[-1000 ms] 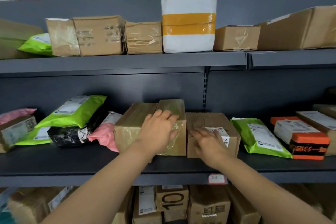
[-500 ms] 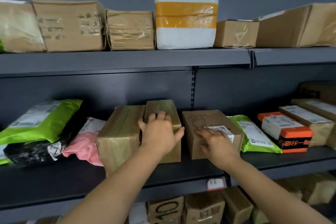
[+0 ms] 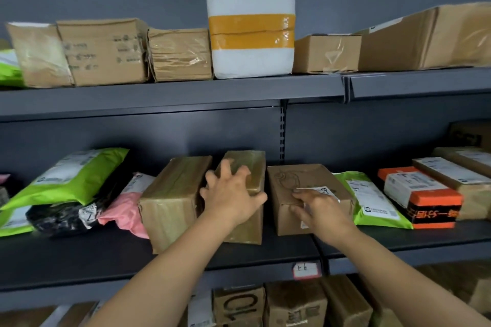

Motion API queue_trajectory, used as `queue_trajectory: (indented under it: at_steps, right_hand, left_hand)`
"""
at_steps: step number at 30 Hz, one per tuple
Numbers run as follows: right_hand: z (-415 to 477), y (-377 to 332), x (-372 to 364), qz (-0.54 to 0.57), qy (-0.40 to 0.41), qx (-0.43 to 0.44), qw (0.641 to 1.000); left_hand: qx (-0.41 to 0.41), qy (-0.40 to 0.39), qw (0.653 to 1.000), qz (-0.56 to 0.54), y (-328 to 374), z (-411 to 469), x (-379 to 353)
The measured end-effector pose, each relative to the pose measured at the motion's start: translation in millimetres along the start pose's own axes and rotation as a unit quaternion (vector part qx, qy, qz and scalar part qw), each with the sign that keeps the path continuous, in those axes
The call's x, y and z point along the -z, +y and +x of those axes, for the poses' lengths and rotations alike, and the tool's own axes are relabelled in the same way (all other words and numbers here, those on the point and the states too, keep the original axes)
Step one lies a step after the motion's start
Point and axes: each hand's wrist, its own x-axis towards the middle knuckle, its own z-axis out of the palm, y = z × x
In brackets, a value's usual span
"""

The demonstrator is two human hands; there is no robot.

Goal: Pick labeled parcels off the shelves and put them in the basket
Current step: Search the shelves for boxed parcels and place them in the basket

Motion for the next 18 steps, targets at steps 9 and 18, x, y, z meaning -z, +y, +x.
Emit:
queue_trajectory:
  at_steps: [9,18]
  right_hand:
    - [-11,33,8,-0.051,0.039,0.078,0.995]
    - [-10,39,9,-0.062,0.017,0.106,0.992]
  left_hand:
    - [0.059,0.130,0.988,-0.054,13,-22,-11]
    - [0.145,0.260,0.942,-0.154,26,-39,-22]
